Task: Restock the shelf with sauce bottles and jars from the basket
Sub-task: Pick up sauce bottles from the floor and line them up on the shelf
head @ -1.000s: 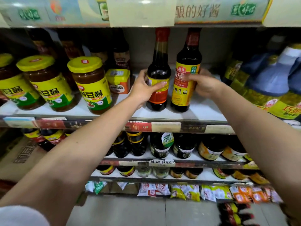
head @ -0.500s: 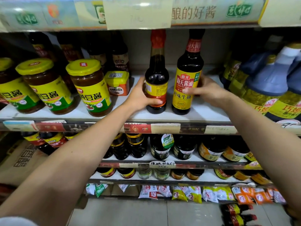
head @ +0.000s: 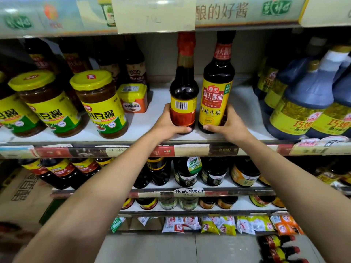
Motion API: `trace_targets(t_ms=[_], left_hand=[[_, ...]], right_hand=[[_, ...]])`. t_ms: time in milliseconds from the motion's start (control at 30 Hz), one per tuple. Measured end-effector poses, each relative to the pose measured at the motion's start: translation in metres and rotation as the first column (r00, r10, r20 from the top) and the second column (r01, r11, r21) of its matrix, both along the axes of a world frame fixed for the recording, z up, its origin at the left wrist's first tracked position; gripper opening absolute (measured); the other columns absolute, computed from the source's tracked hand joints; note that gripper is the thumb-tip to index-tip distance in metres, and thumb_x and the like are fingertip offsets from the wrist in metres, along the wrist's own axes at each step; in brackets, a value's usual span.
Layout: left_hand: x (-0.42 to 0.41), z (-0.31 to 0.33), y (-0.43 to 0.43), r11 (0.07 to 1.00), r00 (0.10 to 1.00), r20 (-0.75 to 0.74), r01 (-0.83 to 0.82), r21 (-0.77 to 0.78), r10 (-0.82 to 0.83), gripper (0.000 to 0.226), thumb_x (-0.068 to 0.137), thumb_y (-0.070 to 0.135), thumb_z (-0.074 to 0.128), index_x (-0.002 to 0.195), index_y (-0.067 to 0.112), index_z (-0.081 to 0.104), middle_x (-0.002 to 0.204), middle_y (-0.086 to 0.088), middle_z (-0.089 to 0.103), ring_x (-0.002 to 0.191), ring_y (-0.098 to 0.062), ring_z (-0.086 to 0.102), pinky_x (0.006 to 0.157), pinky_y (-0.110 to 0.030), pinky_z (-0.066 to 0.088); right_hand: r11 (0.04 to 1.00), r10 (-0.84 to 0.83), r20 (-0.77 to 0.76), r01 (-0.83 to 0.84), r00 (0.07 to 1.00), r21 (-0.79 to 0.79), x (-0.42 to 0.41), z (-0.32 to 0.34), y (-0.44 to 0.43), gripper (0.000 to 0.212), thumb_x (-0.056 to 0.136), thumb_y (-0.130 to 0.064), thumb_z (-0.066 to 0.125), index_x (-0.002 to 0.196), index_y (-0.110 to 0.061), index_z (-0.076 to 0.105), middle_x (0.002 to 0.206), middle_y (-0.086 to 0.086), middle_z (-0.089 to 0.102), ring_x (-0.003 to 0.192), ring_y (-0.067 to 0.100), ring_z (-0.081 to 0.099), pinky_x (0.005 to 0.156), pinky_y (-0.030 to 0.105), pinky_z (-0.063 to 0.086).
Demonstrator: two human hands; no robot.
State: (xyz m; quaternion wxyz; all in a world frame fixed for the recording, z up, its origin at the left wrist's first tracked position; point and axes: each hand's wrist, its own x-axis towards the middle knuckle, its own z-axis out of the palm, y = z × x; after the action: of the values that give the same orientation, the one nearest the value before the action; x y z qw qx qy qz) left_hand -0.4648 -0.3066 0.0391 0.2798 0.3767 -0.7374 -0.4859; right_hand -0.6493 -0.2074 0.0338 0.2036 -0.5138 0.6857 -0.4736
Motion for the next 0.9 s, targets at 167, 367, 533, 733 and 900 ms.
trace_targets(t_ms=[167,367,533,733,900], left_hand=[[-0.003,-0.006,0.003,0.987,0.994,0.029,-0.098,-0.129,0.102,0.079,0.056,0.025,0.086,0.12,0.015,0.041,0.122,-0.008,0.053,0.11,-0.02,0.053,0.091,-0.032,0.045],[0.004,-0.003,0.001,0.998,0.998,-0.049,0.042,0.054,-0.039,0.069,0.066,0.006,0.078,0.117,0.023,0.034,0.106,0.009,0.053,0.107,-0.014,0.052,0.082,-0.018,0.042],[0.005,-0.004,0.005,0.998,0.999,-0.025,-0.041,-0.053,0.039,0.071,0.06,0.018,0.083,0.116,0.022,0.041,0.115,0.002,0.055,0.105,-0.014,0.053,0.076,-0.011,0.045],[-0.003,-0.009,0.012,0.964,0.983,0.027,-0.173,-0.204,0.182,0.075,0.056,0.034,0.084,0.112,0.02,0.037,0.116,-0.003,0.056,0.106,-0.019,0.054,0.089,-0.033,0.046],[0.011,0.0,0.0,0.996,0.996,-0.072,0.055,0.076,-0.049,0.079,0.063,0.004,0.079,0.125,0.019,0.032,0.112,0.008,0.053,0.113,-0.016,0.052,0.092,-0.025,0.042]], right_hand=[[0.999,0.03,0.037,-0.031,0.999,0.022,-0.002,-0.002,-0.001,0.08,0.063,-0.025,0.082,0.127,-0.022,0.034,0.111,-0.009,0.054,0.106,0.012,0.054,0.09,0.029,0.043],[0.998,0.058,0.079,-0.061,0.995,0.034,-0.003,-0.003,-0.001,0.084,0.066,-0.023,0.081,0.133,-0.019,0.03,0.115,-0.007,0.053,0.108,0.013,0.053,0.092,0.031,0.043],[0.997,0.061,0.083,-0.064,0.995,0.037,-0.003,-0.004,-0.001,0.084,0.066,-0.024,0.08,0.133,-0.019,0.029,0.115,-0.007,0.052,0.107,0.012,0.052,0.092,0.031,0.044],[0.997,0.061,0.085,-0.065,0.995,0.037,-0.003,-0.004,0.0,0.084,0.066,-0.025,0.08,0.133,-0.021,0.029,0.114,-0.01,0.051,0.107,0.011,0.052,0.09,0.029,0.043],[0.996,0.071,0.099,-0.075,0.993,0.04,-0.003,-0.003,0.0,0.082,0.067,-0.022,0.08,0.132,-0.02,0.03,0.114,-0.007,0.053,0.106,0.012,0.053,0.089,0.029,0.043]])
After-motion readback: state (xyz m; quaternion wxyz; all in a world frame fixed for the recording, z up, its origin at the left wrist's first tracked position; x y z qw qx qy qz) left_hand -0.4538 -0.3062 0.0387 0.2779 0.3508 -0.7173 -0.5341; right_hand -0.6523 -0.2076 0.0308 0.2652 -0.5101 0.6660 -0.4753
